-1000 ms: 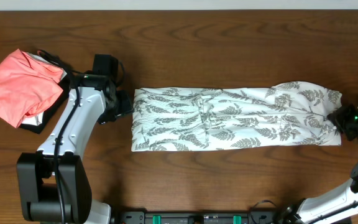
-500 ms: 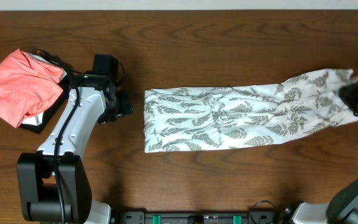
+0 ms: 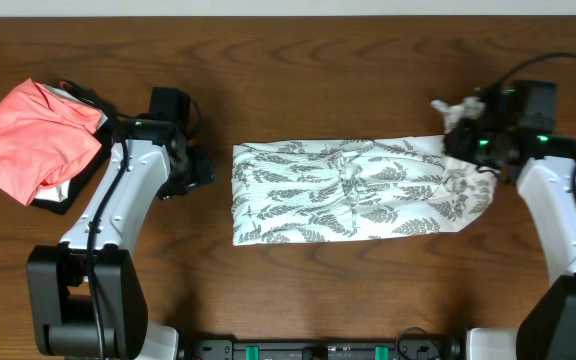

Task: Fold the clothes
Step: 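Fold the garment's right end leftward over the middle with the right gripper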

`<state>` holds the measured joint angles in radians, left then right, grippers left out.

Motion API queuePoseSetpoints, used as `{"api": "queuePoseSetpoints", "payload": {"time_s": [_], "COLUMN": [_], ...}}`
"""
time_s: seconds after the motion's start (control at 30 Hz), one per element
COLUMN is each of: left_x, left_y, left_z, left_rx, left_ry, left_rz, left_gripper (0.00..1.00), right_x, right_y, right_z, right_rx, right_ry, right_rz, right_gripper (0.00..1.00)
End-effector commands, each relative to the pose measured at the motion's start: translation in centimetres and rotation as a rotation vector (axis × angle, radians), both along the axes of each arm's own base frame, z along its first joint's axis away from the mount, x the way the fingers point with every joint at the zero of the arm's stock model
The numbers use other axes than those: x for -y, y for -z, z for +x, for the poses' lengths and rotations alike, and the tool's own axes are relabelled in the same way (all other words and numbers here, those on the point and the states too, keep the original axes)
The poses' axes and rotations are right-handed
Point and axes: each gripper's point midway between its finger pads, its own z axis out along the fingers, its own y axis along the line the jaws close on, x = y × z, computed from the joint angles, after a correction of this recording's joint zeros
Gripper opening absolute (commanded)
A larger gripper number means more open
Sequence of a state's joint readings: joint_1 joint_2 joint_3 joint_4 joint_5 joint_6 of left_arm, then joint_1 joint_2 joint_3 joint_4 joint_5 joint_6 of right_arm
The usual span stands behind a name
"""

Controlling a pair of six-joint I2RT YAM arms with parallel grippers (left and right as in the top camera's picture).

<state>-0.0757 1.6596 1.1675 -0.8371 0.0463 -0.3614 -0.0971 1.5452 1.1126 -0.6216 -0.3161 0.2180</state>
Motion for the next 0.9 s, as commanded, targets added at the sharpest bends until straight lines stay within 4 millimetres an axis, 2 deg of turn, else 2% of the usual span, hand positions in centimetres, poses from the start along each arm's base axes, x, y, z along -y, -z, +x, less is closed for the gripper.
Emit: {"api": "queuePoseSetpoints", "payload": {"time_s": [0.0,0.2,0.37,0.87], "left_x": [0.0,0.0,0.0,0.0], "left_y": [-0.8,-0.8,-0.8,-0.8], "left_z": [0.4,0.4,0.4,0.4], "left_rx": [0.025,0.025,0.024,0.024], "left_ry": [0.016,0.019,0.019,0.019], "left_rz": [0.003,0.003,0.003,0.003], "left_gripper": [0.61,0.61,0.61,0.61], "right_x": [-1.8,-4.8,-6.4,-8.8], "right_y": [0.4,1.3,1.8,4.7], "right_z": [-0.6,-2.8,-3.8,-6.4], "right_rx": [-0.022,-0.090,-0.118,-0.171], "right_ry": [-0.057,-0.179,-0.230,-0.308], "right_rz": [-0.057,-0.091,-0.098,-0.103], "right_gripper": [0.01,0.01,0.01,0.01]}}
